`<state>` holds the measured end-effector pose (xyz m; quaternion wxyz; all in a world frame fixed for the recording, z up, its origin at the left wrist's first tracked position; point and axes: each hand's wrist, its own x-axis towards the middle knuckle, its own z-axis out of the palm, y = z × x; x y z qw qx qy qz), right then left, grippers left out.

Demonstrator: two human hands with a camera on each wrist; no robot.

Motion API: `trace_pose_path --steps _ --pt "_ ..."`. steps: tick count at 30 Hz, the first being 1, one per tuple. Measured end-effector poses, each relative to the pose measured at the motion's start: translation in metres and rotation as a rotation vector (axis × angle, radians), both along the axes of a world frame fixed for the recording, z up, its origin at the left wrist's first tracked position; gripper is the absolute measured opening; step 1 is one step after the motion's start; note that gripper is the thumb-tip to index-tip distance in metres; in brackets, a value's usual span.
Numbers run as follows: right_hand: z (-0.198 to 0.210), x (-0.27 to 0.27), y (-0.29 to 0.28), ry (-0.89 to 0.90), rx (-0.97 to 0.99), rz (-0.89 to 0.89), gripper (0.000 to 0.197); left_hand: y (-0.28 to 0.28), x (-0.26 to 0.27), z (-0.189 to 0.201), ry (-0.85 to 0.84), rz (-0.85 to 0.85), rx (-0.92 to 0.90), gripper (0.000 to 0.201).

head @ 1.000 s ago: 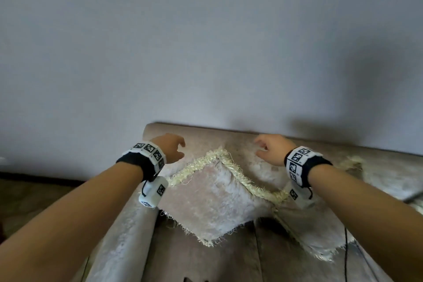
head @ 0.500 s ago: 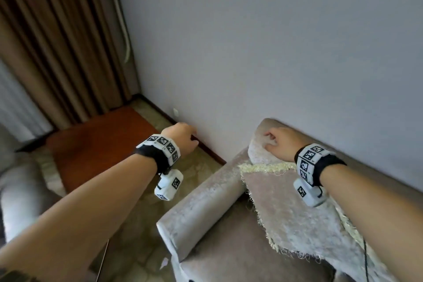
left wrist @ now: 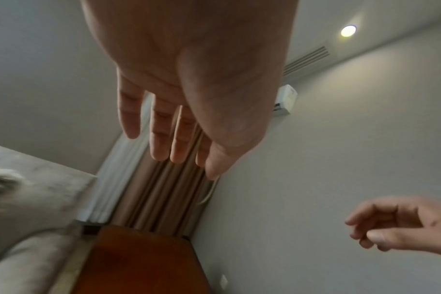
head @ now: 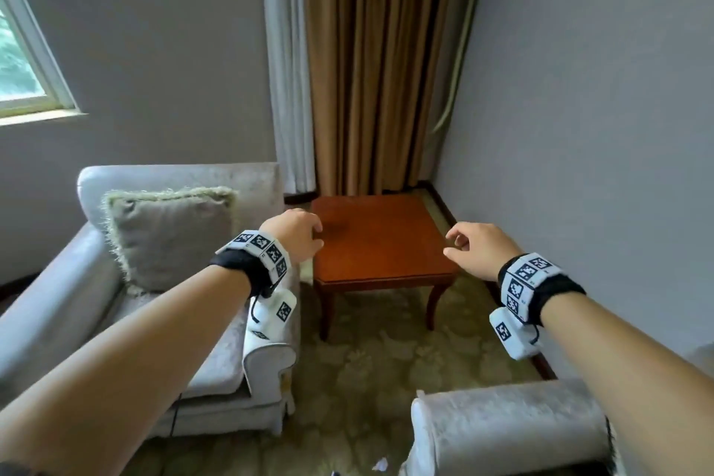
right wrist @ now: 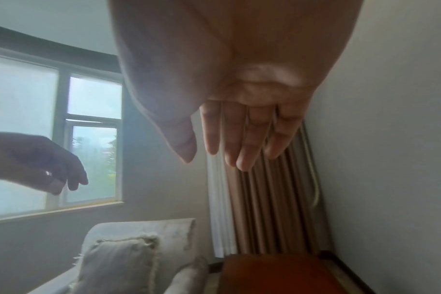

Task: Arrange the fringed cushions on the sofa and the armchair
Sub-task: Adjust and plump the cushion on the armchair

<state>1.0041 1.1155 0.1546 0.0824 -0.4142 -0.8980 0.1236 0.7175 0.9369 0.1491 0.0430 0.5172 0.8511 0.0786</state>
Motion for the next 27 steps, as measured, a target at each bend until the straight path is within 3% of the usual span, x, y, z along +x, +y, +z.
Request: trace_pose_path --steps 5,10,14,20,27 --pt "-0.007 -0.147 -0.020 0.038 0.000 0.158 0.025 -0.057 -0.102 -0.007 -0.002 0.149 -0.010 0.021" --pt "-0.025 -0.268 -0.050 0.002 -0.044 0.320 0.026 -0.102 -0.173 -0.022 0.034 0.246 -0.067 0.023" --pt "-0.042 -0.355 -0.062 -0.041 -0.077 0.451 0.030 -0.132 -0.233 -0.048 -0.045 0.394 -0.017 0.013" --pt "-0.073 -0.484 -0.068 -0.089 -0.108 0.652 0.031 -0.161 -0.305 -0.089 -0.122 0.558 0.011 0.012" --pt "-0.103 -0.625 -0.076 -0.092 -0.142 0.865 0.031 -0.184 -0.376 -0.105 -0.148 0.826 0.133 0.028"
